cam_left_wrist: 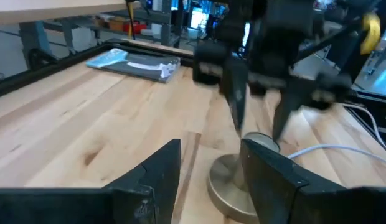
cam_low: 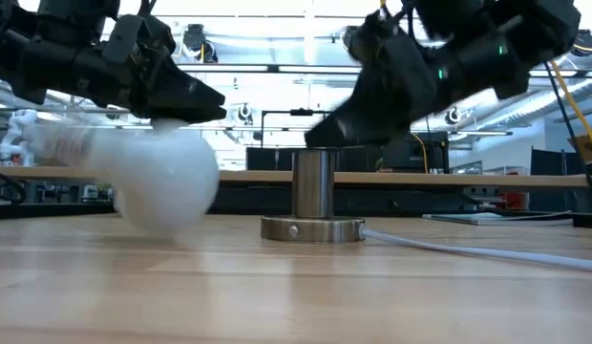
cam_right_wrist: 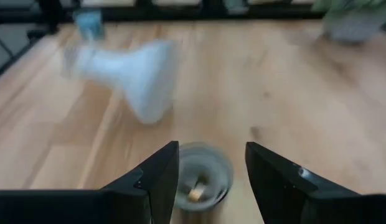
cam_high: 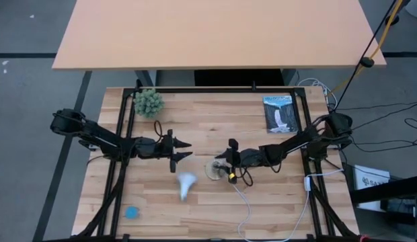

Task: Screw lightbulb
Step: Insert the white lightbulb into the desk lamp

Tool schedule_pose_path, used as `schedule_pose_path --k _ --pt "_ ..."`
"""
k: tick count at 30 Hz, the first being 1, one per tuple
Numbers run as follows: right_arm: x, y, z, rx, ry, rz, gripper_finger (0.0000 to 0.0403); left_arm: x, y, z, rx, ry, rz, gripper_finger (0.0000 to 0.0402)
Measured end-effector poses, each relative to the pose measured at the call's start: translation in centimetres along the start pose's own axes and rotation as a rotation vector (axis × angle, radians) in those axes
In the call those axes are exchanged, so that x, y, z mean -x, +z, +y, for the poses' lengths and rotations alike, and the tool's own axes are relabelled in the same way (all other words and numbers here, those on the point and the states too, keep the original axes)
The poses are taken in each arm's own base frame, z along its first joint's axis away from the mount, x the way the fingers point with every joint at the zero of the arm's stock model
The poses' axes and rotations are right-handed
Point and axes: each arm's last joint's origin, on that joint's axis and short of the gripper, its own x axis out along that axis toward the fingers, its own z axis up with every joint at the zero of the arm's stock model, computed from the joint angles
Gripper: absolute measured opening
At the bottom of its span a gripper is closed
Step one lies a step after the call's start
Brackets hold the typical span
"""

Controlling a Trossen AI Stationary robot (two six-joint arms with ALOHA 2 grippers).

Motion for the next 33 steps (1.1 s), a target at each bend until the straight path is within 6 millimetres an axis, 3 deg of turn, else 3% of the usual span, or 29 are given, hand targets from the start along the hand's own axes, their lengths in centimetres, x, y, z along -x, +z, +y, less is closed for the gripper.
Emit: schedule_pose_path --k 8,17,24,28,33 --pt "3.6 4.0 -0.1 -0.068 -0.003 -0.043 0.0176 0.3 -0.5 -1.2 -0.011 -0.058 0.039 0.0171" --pt "5.5 6.1 1.4 -0.149 -0.082 0.33 0.0176 1.0 -0.9 -2.9 0.192 -0.139 0.068 0.0171" --pt "6.9 4.8 2.9 -0.248 -0.122 0.485 0.0176 1.2 -1.0 -3.5 0.286 -0.167 0.077 0.0171" --pt "8.2 3.3 4.2 -0.282 -0.191 0.593 0.0176 1.2 -0.7 -3.6 0.445 -0.165 0.077 0.017" --pt "10.1 2.2 6.1 -0.277 -0.282 0.597 0.0176 0.7 0.7 -6.3 0.467 -0.161 0.092 0.0153"
